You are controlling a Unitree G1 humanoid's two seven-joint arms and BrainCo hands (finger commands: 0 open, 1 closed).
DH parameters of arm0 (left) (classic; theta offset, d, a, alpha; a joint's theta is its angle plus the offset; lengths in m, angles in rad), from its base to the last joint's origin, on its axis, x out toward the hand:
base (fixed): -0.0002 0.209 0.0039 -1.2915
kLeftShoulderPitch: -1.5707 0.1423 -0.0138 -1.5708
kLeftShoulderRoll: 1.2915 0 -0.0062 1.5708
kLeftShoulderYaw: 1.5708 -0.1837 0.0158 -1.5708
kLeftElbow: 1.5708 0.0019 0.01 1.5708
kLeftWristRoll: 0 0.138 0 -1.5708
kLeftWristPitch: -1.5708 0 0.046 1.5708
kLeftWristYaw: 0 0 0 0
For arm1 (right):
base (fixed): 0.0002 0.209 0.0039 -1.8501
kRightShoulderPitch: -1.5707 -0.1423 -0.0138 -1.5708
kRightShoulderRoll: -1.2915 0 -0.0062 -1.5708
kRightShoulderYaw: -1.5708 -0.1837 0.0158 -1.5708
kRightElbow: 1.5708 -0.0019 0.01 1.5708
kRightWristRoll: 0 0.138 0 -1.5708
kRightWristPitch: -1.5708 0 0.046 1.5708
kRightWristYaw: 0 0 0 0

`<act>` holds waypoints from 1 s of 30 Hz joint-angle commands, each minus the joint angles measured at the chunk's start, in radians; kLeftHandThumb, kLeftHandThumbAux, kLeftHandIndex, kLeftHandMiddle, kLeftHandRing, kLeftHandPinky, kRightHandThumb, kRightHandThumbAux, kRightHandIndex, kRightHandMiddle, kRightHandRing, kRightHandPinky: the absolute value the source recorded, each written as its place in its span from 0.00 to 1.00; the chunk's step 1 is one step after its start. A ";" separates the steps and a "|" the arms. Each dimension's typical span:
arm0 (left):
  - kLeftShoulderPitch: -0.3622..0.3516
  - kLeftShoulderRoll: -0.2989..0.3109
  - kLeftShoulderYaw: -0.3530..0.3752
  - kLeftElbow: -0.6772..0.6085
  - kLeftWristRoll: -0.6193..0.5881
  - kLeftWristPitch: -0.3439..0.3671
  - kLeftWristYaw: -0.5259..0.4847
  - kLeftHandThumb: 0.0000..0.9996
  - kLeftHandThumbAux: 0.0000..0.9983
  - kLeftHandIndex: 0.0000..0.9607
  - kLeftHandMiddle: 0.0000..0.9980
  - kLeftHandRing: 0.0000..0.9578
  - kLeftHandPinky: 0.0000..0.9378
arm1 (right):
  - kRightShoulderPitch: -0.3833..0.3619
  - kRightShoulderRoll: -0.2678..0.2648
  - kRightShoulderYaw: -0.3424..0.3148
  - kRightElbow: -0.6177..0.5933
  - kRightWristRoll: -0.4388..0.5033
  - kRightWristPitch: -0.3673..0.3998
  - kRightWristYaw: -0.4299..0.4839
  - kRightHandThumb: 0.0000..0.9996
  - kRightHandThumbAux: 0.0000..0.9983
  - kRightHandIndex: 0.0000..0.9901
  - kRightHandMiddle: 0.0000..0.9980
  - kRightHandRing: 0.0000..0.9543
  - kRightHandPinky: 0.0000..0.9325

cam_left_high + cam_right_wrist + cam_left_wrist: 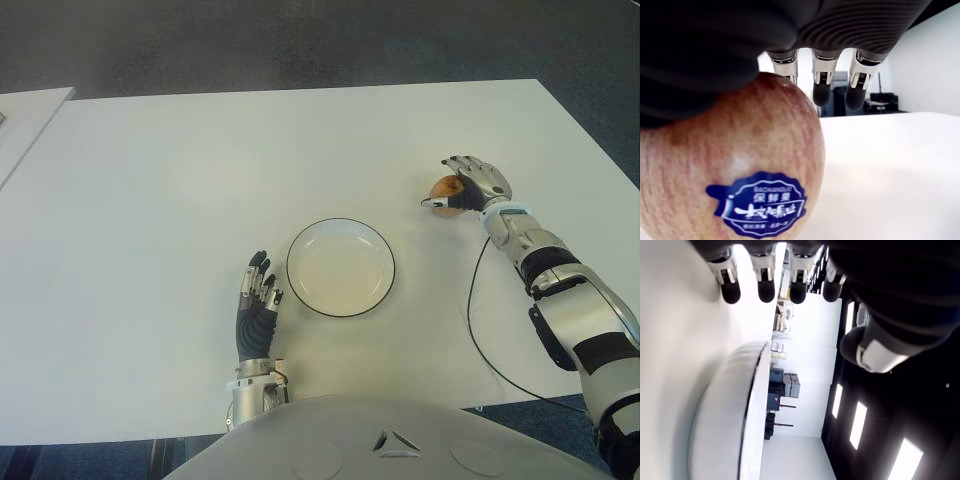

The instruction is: Put the apples into the plate.

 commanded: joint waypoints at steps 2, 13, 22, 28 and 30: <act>-0.003 -0.032 0.007 0.011 0.001 -0.013 -0.001 0.08 0.55 0.01 0.02 0.00 0.00 | 0.039 0.039 0.022 0.026 0.007 0.006 0.017 0.23 0.33 0.00 0.00 0.00 0.00; -0.006 -0.034 0.018 0.024 -0.024 -0.016 -0.011 0.11 0.54 0.01 0.02 0.00 0.00 | 0.050 0.065 0.050 0.043 0.002 0.033 0.030 0.21 0.33 0.00 0.00 0.00 0.00; 0.000 -0.033 0.020 0.023 -0.039 -0.011 -0.018 0.11 0.56 0.01 0.02 0.00 0.00 | 0.052 0.064 0.046 0.039 0.024 0.018 0.031 0.22 0.35 0.00 0.00 0.00 0.02; 0.000 -0.036 0.020 0.018 -0.027 -0.039 -0.013 0.12 0.56 0.02 0.03 0.00 0.00 | 0.052 0.064 0.043 0.039 0.044 0.023 0.036 0.22 0.36 0.00 0.00 0.00 0.02; 0.002 -0.036 0.018 0.017 -0.039 -0.045 -0.020 0.12 0.56 0.03 0.04 0.00 0.00 | 0.053 0.064 0.043 0.038 0.049 0.024 0.035 0.22 0.37 0.00 0.00 0.00 0.02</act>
